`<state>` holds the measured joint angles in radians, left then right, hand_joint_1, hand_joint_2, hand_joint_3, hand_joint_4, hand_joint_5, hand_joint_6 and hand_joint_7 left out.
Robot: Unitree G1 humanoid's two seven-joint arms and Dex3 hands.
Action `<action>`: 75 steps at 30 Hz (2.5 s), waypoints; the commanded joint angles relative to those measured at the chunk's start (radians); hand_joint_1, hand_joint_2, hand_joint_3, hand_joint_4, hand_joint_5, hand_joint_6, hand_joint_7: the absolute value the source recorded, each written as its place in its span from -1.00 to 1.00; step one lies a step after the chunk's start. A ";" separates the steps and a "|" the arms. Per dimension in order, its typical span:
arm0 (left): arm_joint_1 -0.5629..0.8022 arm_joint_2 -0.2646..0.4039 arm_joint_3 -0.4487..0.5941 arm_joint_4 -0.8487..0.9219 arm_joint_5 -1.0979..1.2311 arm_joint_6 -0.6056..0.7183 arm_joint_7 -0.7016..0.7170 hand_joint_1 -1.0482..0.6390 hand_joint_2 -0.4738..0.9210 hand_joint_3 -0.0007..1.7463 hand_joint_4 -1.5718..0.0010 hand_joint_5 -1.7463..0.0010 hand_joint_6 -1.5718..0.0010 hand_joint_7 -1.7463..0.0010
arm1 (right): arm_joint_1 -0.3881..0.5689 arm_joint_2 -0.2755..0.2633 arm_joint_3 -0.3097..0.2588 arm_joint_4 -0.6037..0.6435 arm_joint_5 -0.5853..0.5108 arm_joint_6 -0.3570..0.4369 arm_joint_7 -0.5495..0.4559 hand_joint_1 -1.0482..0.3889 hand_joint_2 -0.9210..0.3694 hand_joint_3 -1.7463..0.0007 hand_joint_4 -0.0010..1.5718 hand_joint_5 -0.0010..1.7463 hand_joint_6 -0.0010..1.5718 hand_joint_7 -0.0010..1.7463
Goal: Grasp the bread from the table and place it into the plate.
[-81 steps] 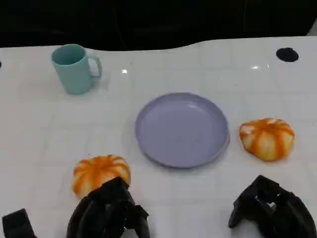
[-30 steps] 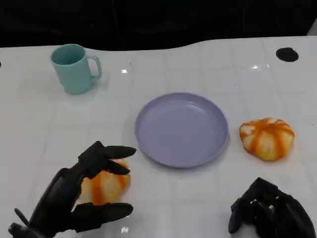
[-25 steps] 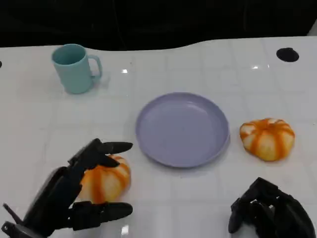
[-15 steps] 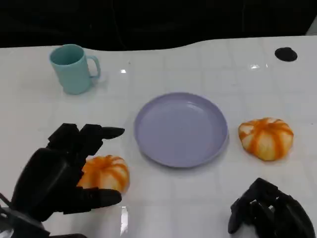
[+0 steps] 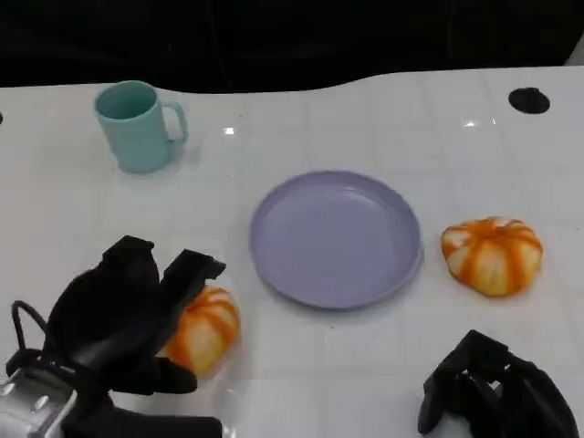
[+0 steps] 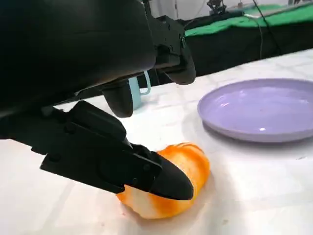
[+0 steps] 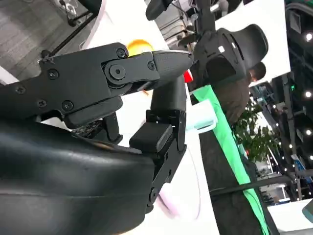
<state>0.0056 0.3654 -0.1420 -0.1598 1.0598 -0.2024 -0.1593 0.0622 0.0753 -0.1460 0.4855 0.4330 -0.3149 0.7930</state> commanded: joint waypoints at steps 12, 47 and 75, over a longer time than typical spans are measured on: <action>-0.163 0.017 -0.160 0.327 0.000 0.130 0.107 -0.86 0.99 -0.98 1.00 -0.58 1.00 0.26 | 0.003 -0.013 -0.002 -0.007 0.006 -0.007 -0.004 -0.35 -1.00 0.79 -0.09 0.79 -0.09 0.38; -0.462 -0.045 -0.410 1.195 -0.142 -0.124 0.917 -0.20 0.36 0.36 -0.92 -1.00 -0.39 -1.00 | -0.004 -0.018 -0.007 0.007 0.010 -0.023 0.007 -0.35 -1.00 0.78 -0.09 0.80 -0.11 0.42; -0.509 -0.114 -0.268 1.002 -0.339 -0.203 1.008 -0.10 0.00 0.83 -0.94 -1.00 -0.36 -1.00 | -0.018 -0.023 -0.002 0.018 0.010 0.008 0.001 -0.34 -1.00 0.79 -0.11 0.80 -0.11 0.36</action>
<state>-0.4669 0.2511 -0.4002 0.8243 0.7099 -0.3782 0.8503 0.0408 0.0696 -0.1459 0.5080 0.4414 -0.3195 0.7932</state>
